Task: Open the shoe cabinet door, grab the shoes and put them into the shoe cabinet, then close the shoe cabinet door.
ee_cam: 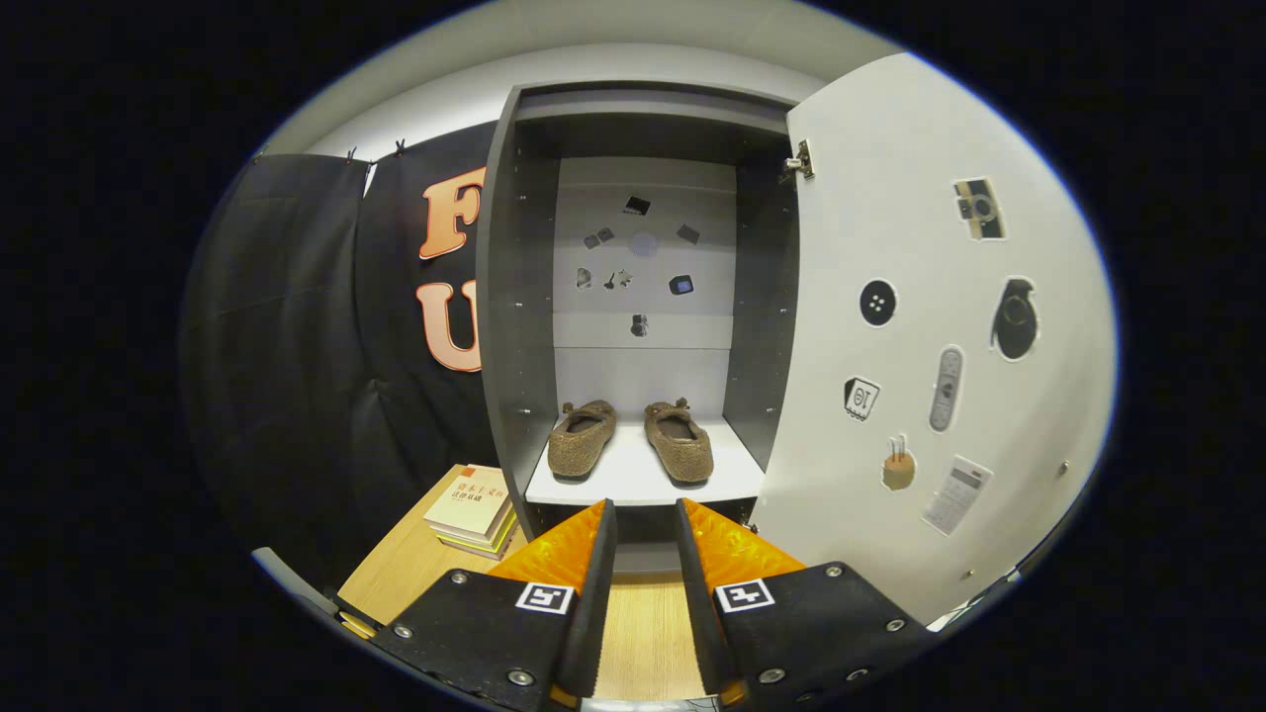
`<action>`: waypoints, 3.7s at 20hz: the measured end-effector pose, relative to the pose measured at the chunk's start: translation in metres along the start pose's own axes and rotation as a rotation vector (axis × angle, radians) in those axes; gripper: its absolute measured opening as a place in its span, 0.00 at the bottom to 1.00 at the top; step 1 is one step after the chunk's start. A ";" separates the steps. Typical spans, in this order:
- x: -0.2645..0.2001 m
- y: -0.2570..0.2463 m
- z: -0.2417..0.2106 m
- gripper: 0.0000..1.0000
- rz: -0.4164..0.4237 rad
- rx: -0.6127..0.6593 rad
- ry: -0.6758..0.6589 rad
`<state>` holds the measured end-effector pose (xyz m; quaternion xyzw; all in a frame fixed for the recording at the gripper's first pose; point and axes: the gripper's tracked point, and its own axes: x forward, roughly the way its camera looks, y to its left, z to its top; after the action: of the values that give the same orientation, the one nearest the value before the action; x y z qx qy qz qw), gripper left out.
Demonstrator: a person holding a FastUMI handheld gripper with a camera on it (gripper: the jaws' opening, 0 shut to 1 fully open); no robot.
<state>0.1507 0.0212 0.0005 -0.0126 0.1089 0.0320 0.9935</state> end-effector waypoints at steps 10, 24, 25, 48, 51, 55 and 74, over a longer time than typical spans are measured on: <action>-0.100 -0.032 -0.024 0.59 -0.073 0.017 -0.034; -0.163 -0.205 -0.047 0.68 -0.220 0.141 -0.038; -0.160 -0.214 -0.046 0.68 -0.209 0.148 -0.042; -0.080 -0.249 -0.063 0.71 0.005 0.117 -0.019; -0.081 -0.243 -0.065 0.69 0.039 0.107 -0.012; -0.082 -0.218 -0.062 0.69 0.144 0.120 -0.015; -0.051 -0.124 -0.060 0.80 0.378 0.031 -0.012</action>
<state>0.0960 -0.1078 -0.0449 0.0237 0.1039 0.2165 0.9705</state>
